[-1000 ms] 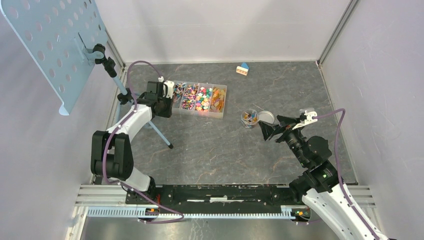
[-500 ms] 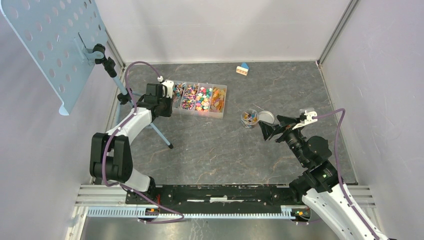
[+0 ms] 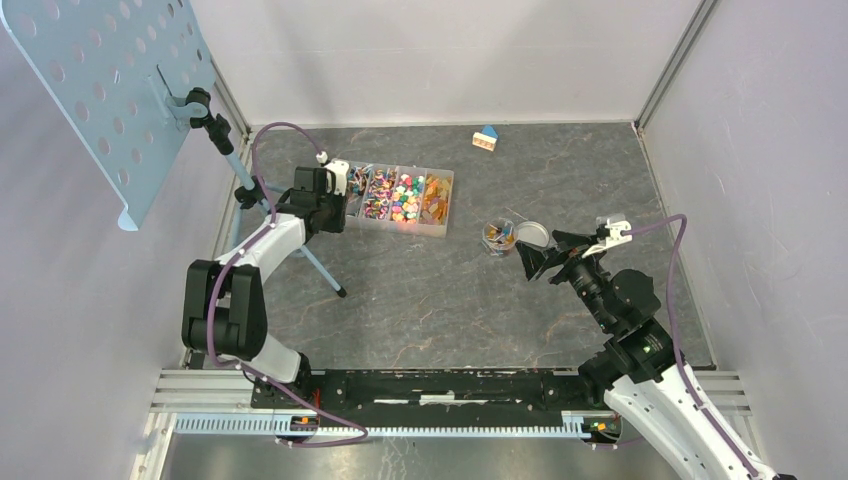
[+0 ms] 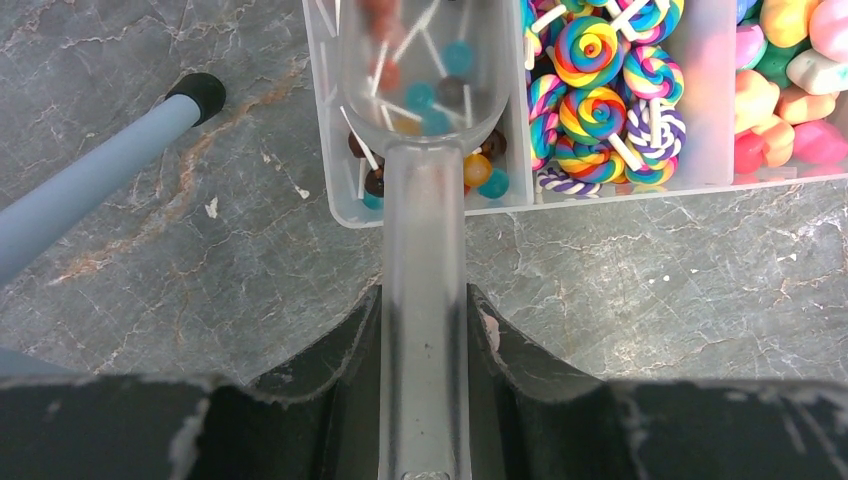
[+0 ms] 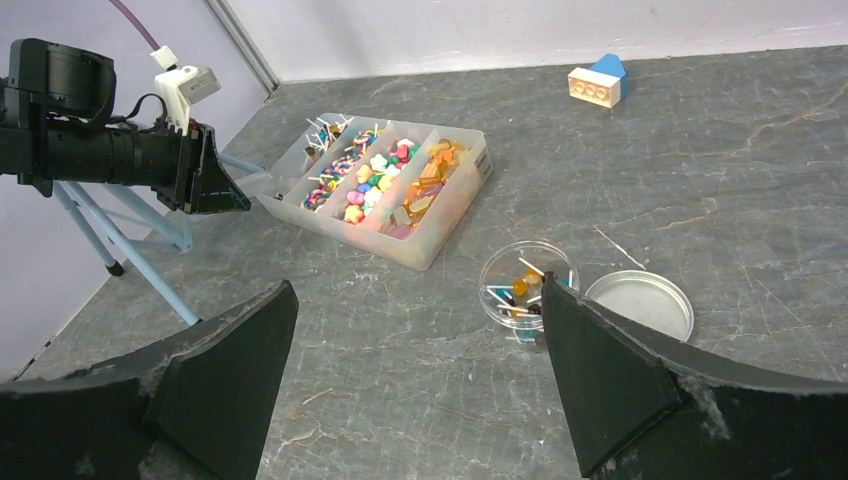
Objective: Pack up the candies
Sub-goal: Scoop the fake candies from the storage box.
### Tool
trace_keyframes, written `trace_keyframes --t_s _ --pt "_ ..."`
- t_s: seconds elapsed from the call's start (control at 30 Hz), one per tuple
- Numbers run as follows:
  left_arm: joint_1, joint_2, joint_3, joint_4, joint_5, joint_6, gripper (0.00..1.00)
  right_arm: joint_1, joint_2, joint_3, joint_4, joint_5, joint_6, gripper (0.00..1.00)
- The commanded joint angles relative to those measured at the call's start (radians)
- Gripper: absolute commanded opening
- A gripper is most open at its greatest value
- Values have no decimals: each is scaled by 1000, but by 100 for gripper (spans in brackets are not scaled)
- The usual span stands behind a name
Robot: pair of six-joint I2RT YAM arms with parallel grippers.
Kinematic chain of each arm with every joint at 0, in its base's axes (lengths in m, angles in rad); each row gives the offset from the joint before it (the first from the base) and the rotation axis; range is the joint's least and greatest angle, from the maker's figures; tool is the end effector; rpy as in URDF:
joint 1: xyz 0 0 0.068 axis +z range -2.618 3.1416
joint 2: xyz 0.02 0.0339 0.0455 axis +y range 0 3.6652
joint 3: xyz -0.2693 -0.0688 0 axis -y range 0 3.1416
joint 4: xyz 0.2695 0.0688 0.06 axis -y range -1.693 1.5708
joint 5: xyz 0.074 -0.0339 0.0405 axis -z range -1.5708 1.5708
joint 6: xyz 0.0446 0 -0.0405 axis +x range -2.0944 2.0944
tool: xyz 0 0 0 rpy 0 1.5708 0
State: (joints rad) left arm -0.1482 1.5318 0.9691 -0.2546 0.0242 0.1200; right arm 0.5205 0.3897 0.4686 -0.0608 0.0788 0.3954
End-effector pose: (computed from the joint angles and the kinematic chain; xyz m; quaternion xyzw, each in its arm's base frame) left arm 0.3466 -0.0528 0.2031 0.1287 0.9209 -0.0164 0.3677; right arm 0.1347 0.0732 0.2990 -0.0157 0.7005 0.2904 0.6517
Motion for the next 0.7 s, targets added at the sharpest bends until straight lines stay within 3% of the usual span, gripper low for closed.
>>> trace_keyframes --t_s 0.0,0.67 --pt "-4 6 -4 88 -11 -19 2 -4 -2 4 46 -6 -3 98" --pt "-4 -160 -198 306 -13 14 2 -4 -12 13 39 -7 -4 98"
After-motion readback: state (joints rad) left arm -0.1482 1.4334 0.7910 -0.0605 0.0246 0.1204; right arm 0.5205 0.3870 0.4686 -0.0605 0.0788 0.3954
